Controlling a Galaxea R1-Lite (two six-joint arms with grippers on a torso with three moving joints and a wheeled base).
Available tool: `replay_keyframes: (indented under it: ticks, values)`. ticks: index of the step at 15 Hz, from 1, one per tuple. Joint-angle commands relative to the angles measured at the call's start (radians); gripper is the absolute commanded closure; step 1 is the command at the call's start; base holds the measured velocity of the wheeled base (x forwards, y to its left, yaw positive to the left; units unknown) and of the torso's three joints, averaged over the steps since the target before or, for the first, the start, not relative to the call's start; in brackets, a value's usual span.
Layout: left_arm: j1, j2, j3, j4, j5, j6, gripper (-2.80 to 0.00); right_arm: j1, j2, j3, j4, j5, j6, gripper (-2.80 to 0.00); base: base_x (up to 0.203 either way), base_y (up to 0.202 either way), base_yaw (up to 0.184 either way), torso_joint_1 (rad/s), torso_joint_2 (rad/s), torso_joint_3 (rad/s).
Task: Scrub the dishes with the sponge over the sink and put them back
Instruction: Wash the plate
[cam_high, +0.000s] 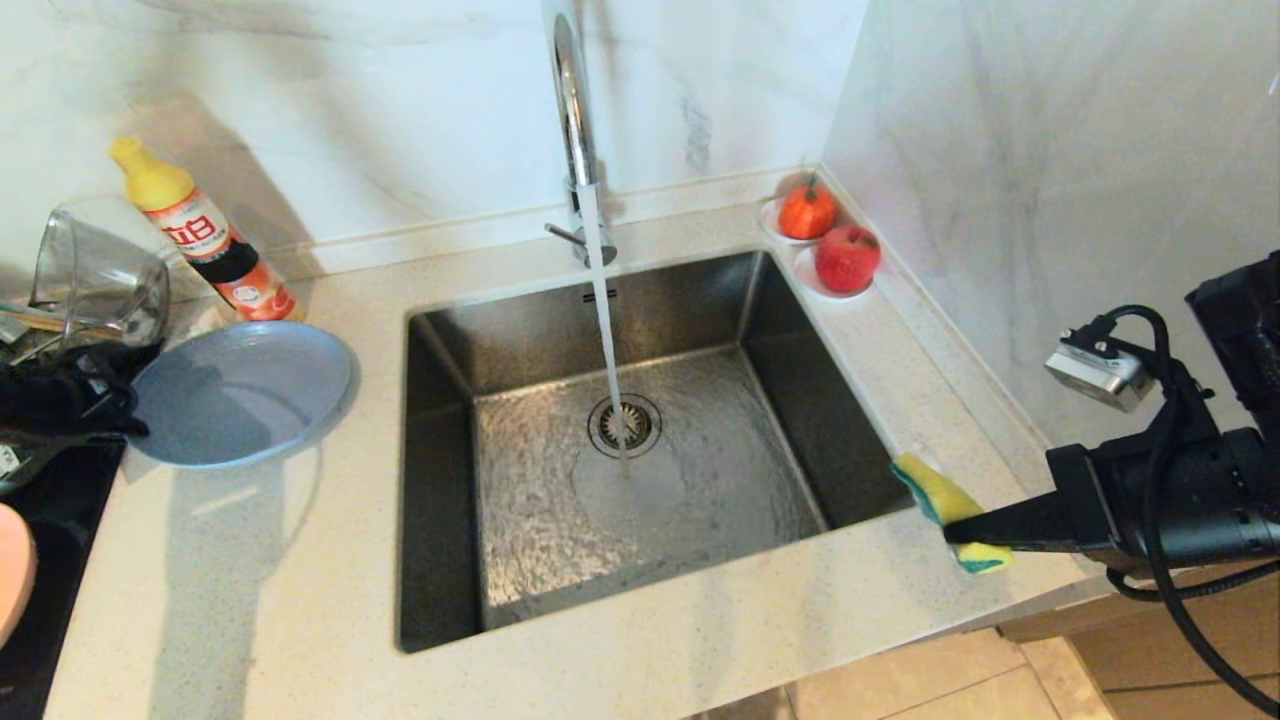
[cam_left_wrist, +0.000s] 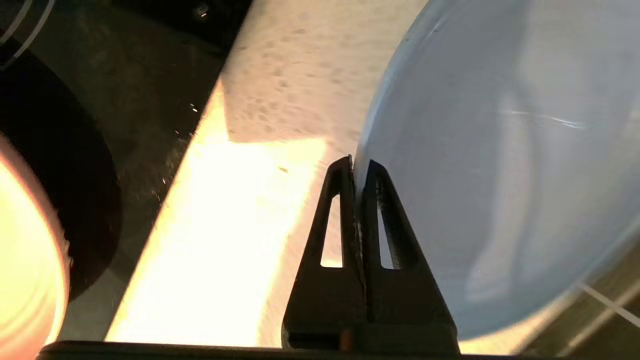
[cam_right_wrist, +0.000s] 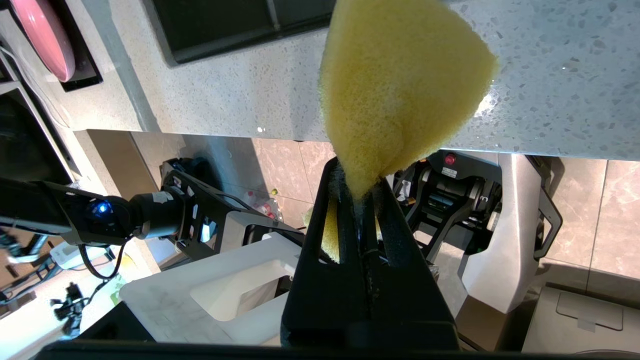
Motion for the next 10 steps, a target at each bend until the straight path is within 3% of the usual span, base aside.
replay_keyframes:
  ticks: [1, 5, 8, 10]
  values:
    - [0.001, -0.084, 0.013, 0.012, -0.034, -0.004, 0.0, 0.0, -0.001, 0.0, 0.002, 0.002, 0.002, 0.0, 0.0, 0.0, 0.0, 0.0, 0.0, 0.0]
    - [-0.011, -0.202, 0.033, 0.094, -0.192, -0.008, 0.0, 0.0, -0.004, 0.001, 0.002, 0.003, 0.005, 0.0, 0.0, 0.0, 0.0, 0.0, 0.0, 0.0]
    - [-0.148, -0.259, 0.031, 0.102, -0.202, -0.059, 0.0, 0.0, -0.014, -0.007, 0.002, 0.003, 0.008, 0.0, 0.0, 0.0, 0.0, 0.0, 0.0, 0.0]
    - [-0.261, -0.258, 0.025, 0.098, -0.16, -0.106, 0.0, 0.0, -0.025, -0.009, 0.002, 0.003, 0.008, 0.0, 0.0, 0.0, 0.0, 0.0, 0.0, 0.0]
